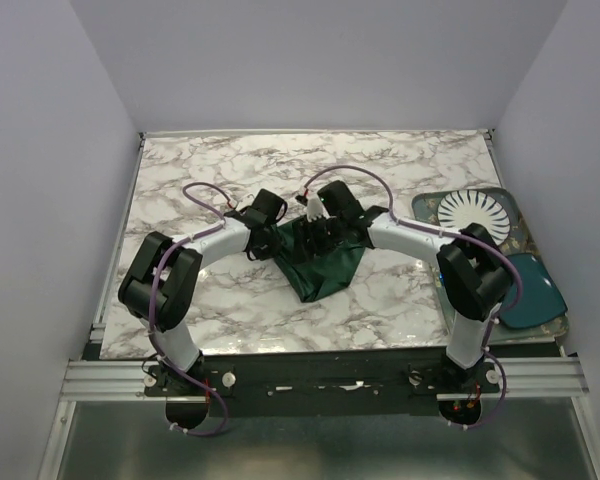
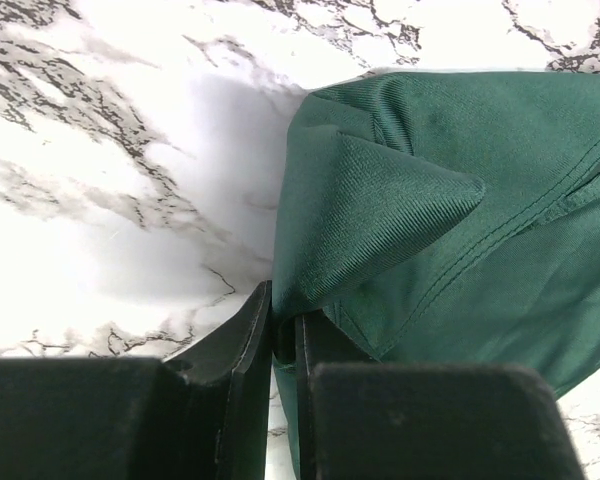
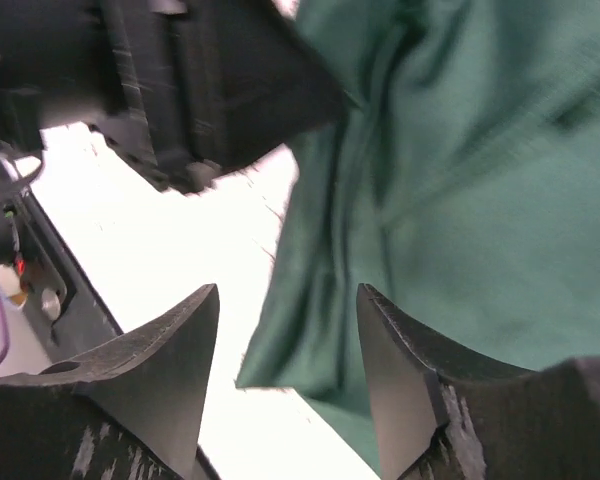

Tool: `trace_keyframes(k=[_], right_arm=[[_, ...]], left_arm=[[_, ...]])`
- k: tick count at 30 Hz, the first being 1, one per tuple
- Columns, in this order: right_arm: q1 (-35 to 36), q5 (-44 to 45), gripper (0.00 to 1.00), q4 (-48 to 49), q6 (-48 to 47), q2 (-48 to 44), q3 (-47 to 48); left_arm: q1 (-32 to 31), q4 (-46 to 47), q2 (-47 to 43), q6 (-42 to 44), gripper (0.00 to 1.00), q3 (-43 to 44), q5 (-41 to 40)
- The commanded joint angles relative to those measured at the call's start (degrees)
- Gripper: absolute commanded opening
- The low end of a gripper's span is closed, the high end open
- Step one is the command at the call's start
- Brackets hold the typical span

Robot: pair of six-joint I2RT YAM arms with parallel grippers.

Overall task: Fold the napkin, place the utensils inside, and roll it up
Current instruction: Roll the napkin with the utensil

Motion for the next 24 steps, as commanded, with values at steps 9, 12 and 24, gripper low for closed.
trace_keyframes(k=[9,12,24], right_arm=[[9.5,16.2,0.66,16.1,4.4,3.8,-2.9],[10.6,18.8,0.65,16.1,3.8,5.2,-2.3],[14.7,26.3,0.55,16.2,2.5,10.2,-2.2]], left_arm=[[-0.3,-3.1,-2.5,-4.3,0.0,-2.5,-1.9],[-0.3,-3.0,-3.5,-5.6,0.0,-3.9,-2.0],[-0.3,-2.4,-5.7,-10.0,0.0,-7.0,-1.1]])
